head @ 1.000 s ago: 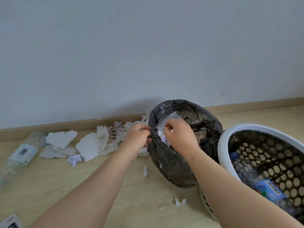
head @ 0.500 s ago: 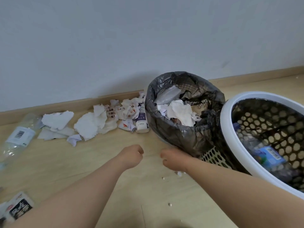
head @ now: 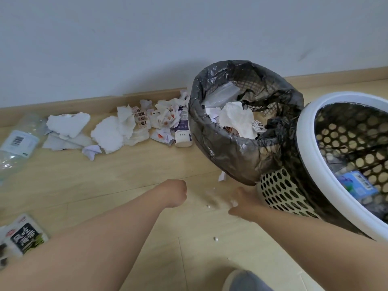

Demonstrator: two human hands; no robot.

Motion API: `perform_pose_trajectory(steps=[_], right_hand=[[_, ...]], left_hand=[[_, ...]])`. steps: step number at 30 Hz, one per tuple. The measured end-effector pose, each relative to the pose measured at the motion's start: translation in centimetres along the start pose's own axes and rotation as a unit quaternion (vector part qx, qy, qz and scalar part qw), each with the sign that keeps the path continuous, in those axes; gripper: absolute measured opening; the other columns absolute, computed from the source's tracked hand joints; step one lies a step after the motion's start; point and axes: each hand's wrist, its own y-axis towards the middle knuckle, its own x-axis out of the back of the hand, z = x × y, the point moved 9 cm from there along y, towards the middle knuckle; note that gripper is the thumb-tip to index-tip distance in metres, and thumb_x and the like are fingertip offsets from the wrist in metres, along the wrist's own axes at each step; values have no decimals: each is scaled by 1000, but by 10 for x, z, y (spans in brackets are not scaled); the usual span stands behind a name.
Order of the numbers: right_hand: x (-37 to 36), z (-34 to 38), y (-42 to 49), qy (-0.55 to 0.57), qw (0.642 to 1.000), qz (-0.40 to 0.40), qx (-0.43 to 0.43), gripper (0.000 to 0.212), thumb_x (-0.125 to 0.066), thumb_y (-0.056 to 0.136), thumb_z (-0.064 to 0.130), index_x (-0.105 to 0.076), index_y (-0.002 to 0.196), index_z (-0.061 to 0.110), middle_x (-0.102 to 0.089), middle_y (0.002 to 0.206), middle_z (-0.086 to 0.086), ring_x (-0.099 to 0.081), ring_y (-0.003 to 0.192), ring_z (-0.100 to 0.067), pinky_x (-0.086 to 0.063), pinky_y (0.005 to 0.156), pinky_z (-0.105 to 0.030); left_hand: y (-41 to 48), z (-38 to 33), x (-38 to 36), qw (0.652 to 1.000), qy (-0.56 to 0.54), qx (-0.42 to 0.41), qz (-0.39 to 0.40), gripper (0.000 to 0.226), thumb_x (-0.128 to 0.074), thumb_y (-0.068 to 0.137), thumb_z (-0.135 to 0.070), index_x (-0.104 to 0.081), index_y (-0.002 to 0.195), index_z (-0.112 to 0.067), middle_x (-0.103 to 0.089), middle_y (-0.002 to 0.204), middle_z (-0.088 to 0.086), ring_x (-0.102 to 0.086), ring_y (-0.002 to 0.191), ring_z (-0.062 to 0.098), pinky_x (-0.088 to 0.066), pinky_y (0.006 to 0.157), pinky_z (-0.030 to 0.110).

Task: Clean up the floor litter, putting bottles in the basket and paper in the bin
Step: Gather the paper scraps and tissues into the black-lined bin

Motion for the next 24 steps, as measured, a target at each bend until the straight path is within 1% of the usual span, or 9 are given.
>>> perform_pose_trajectory(steps=[3, 6, 9, 11, 14, 16, 18, 21, 24], right_hand=[[-1, 9, 4, -13, 999, -37, 5, 51, -57, 88, 19, -33, 132, 12, -33, 134, -16, -38, 92, -22, -42, 67, -27], [-9, 18, 1, -32, 997, -63, 13, 37, -44, 94, 9, -36, 130, 11, -33, 134, -13, -45, 105, -27, -40, 87, -31], [-24, 23, -3, -65, 995, -62, 33, 33, -38, 93, 0, -43, 122, 14, -38, 127, -11, -49, 111, -32, -38, 79, -32], [-29, 25, -6, -67, 995, -51, 50, 29, -37, 91, -2, -45, 113, 15, -41, 121, -9, -52, 104, -32, -37, 73, -31], [-27, 30, -10, -56, 995, -43, 78, 15, -43, 90, 6, -43, 97, 19, -43, 111, -3, -49, 87, -24, -38, 70, -28], [-17, 32, -13, -42, 994, -59, 82, 12, -44, 89, 11, -39, 92, 21, -41, 107, -1, -45, 81, -21, -37, 68, -27], [-4, 29, -16, -38, 993, -85, 71, 8, -43, 90, 13, -39, 94, 20, -42, 111, -2, -44, 81, -21, -36, 65, -27], [10, 5, -13, -30, 994, -104, 25, 8, -44, 93, 19, -39, 99, 21, -39, 118, -3, -49, 88, -22, -42, 72, -29], [3, -28, -12, -7, 998, -56, -20, 26, -50, 90, 25, -41, 113, 18, -36, 126, -9, -52, 98, -29, -50, 82, -35]], left_hand=[[0, 5, -2, 1000, -5, 7, 6, 37, -38, 96, -15, -50, 131, -14, -50, 136, 8, -51, 120, 25, -41, 91, 25], [-1, 7, -2, 1000, -4, 2, 7, 36, -39, 95, -17, -50, 130, -14, -51, 133, 9, -51, 118, 25, -41, 89, 24], [0, 12, 1, 1000, -11, 3, 8, 35, -40, 96, -19, -51, 128, -15, -53, 129, 9, -53, 114, 25, -40, 83, 24], [2, 17, 3, 1000, -21, 8, 5, 34, -41, 95, -20, -51, 128, -16, -53, 128, 8, -53, 112, 24, -40, 82, 24], [5, 22, 4, 1000, -24, 12, 3, 33, -42, 95, -21, -52, 126, -16, -53, 128, 9, -52, 101, 23, -38, 79, 24], [5, 23, 4, 1000, -19, 11, 3, 34, -42, 95, -20, -51, 127, -15, -52, 129, 9, -52, 105, 24, -40, 80, 23], [5, 22, 3, 1000, -12, 9, 3, 34, -41, 95, -19, -52, 127, -14, -52, 129, 10, -52, 112, 25, -41, 84, 23], [5, 20, 2, 1000, 3, 3, 3, 34, -41, 95, -18, -52, 126, -12, -53, 129, 11, -53, 108, 25, -39, 79, 24], [4, 13, -3, 999, 30, -7, 7, 35, -39, 95, -17, -51, 127, -10, -53, 130, 11, -53, 112, 27, -40, 81, 25]])
